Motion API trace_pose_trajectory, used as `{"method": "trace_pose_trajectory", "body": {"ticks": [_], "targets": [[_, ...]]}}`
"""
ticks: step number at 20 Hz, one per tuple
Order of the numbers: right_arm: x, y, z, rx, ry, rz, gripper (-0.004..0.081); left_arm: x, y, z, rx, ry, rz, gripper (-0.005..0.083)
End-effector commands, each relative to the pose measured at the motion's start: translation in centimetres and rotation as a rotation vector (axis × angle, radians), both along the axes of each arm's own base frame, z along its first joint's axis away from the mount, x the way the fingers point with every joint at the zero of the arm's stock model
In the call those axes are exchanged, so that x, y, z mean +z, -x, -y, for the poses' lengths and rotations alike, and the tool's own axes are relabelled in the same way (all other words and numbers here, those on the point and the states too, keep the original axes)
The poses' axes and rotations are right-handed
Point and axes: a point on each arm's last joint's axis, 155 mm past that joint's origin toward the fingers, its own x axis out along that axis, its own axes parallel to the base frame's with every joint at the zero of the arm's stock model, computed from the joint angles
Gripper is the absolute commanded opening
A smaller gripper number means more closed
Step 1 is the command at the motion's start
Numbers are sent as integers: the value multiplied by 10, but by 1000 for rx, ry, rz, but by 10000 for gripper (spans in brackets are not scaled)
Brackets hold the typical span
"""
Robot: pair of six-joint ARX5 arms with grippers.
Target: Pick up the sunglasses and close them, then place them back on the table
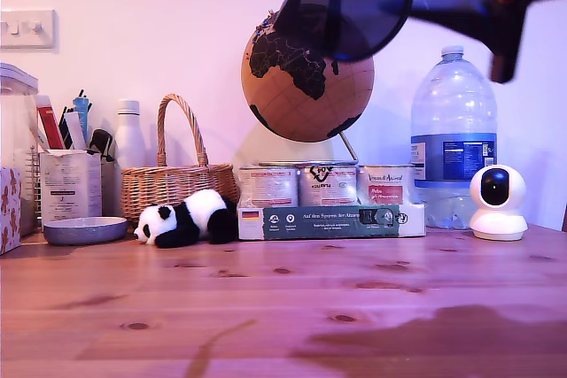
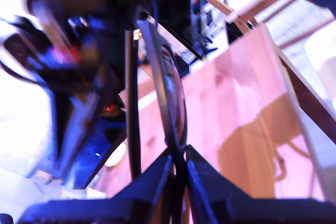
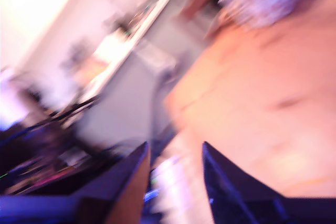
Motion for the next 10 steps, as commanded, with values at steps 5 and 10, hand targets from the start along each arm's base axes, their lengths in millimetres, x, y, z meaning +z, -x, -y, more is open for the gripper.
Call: {"method": "trace_pose_trajectory", "body": {"ticks": [5,10], "targets": [[-8,-31,8,-162,79,103,197,43,21,5,-73,181,-51,-24],[-8,-35,9,-180,96,141,-13,48,33,9,-128,222,-123,-23]]}}
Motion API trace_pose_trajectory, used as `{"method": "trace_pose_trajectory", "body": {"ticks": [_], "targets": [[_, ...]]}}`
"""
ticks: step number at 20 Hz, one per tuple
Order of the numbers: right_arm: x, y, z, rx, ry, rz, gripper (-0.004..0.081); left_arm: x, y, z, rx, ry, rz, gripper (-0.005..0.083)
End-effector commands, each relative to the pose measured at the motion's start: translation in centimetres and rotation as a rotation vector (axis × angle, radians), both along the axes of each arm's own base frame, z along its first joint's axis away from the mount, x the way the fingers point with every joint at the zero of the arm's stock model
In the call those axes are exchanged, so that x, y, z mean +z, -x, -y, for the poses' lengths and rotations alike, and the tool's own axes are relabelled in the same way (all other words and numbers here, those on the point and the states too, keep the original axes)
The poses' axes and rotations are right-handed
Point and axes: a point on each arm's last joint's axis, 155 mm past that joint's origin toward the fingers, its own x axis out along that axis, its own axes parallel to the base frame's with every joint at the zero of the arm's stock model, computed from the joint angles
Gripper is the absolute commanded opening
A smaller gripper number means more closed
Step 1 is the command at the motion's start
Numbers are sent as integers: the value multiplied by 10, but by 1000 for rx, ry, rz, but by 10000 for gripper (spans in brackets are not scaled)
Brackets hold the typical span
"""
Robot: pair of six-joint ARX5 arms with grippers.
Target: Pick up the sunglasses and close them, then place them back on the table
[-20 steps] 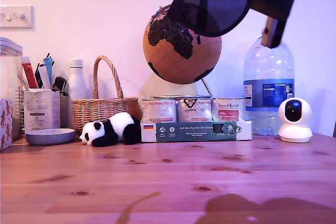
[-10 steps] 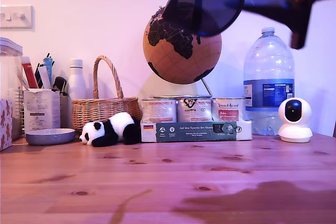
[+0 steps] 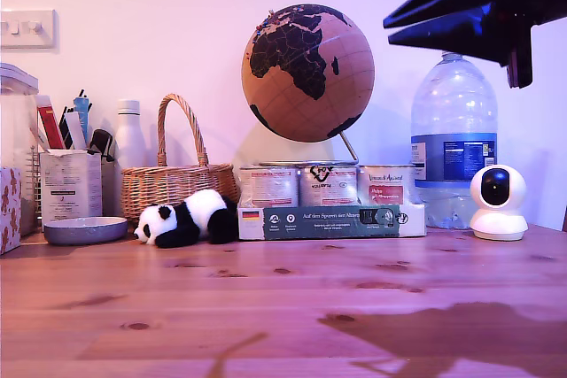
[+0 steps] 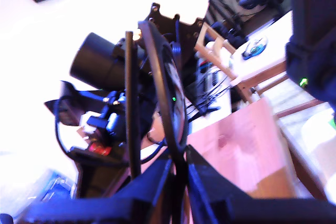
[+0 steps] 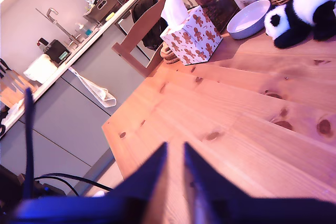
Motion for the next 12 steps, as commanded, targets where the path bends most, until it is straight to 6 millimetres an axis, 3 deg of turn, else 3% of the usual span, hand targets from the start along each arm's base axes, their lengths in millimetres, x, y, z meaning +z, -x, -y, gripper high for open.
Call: {"method": "trace_pose_trajectory", "body": {"ticks": [1,5,12], "targets": [[4,1,-5,15,-3,28,-13,5,6,2,-28,29,-22,-23],[19,9,-19,69,-18,132,-13,9,12,3,-62,49,-45,-23],[27,26,-36,161,-3,261,-13,13,21,5,-110,75,-112,-23]]}}
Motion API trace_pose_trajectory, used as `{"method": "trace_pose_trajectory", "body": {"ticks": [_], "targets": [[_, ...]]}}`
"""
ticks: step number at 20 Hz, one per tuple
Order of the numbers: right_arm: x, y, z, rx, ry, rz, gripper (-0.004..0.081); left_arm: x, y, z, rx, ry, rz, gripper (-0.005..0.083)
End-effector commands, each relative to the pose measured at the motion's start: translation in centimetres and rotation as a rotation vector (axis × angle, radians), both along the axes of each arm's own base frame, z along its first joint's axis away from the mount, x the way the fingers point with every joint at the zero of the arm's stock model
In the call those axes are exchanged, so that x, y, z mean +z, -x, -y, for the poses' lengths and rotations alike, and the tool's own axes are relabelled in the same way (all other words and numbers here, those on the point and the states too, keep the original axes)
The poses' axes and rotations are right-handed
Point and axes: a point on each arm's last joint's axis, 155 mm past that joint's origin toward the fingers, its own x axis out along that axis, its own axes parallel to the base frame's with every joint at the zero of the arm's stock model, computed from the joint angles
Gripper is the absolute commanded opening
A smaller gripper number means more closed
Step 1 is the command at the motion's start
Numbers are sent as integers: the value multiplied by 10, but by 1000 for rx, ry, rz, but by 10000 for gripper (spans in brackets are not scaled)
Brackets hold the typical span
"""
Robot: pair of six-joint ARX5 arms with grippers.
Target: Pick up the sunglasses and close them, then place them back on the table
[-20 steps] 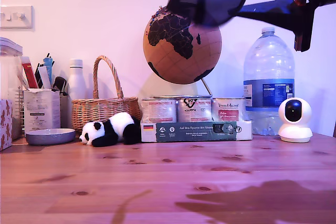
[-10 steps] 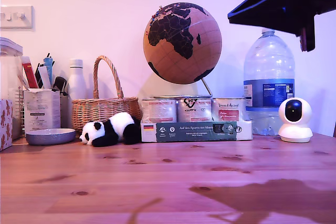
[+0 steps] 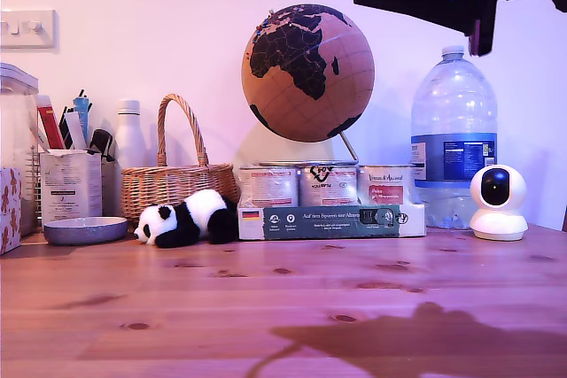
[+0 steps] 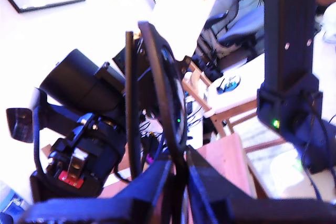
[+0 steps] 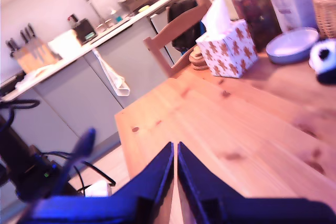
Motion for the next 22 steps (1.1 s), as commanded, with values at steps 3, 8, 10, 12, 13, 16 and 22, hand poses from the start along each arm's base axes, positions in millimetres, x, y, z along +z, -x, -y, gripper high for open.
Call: {"method": "trace_pose_trajectory", "body": {"ticks": [3,8,10,12,13,16,22], "targets": [[20,22,-13,125,-45,113,-13,2,4,0,-16,14,-21,-23],[30,47,-18,257,-72,163,-13,-1,2,0,-13,3,-41,-24],[30,53,-19,293,-75,162,-13,-6,-2,-1,0,-14,-45,-24],[30,58,-19,316,-77,162,-13,-11,-10,-3,21,-34,-51,-23],[30,58,-19,316,-77,163,-13,-15,-15,-5,35,-48,-55,-24],[30,58,-19,315,-71,199,-13,-27,-29,-10,62,-93,-72,-24],[8,39,-28,259,-29,186,-13,-35,-43,-14,72,-118,-79,-24]]}}
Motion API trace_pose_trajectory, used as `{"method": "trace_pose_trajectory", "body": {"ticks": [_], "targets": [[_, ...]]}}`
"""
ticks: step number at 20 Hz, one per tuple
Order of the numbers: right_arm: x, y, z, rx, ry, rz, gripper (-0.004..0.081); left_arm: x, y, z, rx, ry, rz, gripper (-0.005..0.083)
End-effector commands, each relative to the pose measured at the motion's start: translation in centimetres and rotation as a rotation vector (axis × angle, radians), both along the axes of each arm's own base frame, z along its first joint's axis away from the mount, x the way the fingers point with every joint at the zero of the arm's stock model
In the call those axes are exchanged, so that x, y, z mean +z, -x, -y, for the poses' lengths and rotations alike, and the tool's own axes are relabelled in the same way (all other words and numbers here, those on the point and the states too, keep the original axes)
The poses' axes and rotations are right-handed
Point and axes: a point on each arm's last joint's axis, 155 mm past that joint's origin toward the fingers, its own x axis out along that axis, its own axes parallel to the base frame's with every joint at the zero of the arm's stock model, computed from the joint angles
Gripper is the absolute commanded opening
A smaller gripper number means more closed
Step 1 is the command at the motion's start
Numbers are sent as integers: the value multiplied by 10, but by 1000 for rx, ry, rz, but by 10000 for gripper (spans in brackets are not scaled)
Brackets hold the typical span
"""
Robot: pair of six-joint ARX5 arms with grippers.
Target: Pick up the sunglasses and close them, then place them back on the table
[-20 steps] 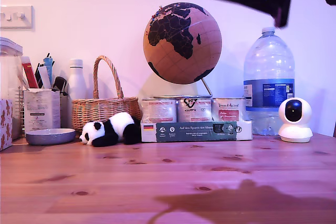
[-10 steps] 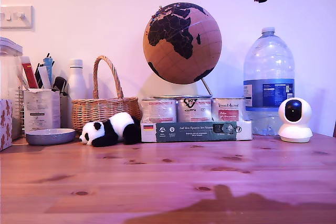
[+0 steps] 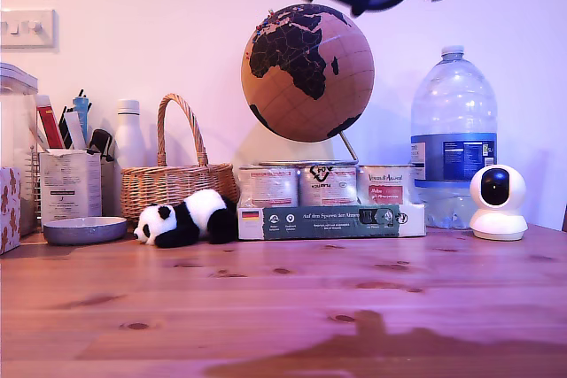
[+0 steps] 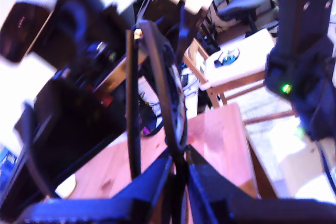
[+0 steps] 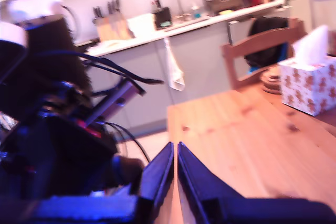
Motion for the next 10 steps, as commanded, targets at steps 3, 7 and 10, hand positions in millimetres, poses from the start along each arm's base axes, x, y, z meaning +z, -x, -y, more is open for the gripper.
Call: {"method": "trace_pose_trajectory", "body": {"ticks": [3,7,10], "targets": [[-26,-13,-10,0,32,-64,-13,-10,-6,-2,3,-32,1,-24],[-31,-19,-19,20,23,-46,-13,-19,-16,-5,10,-56,-18,-24],[-35,-28,-24,20,31,-57,-13,-25,-24,-6,24,-70,-28,-23]]}}
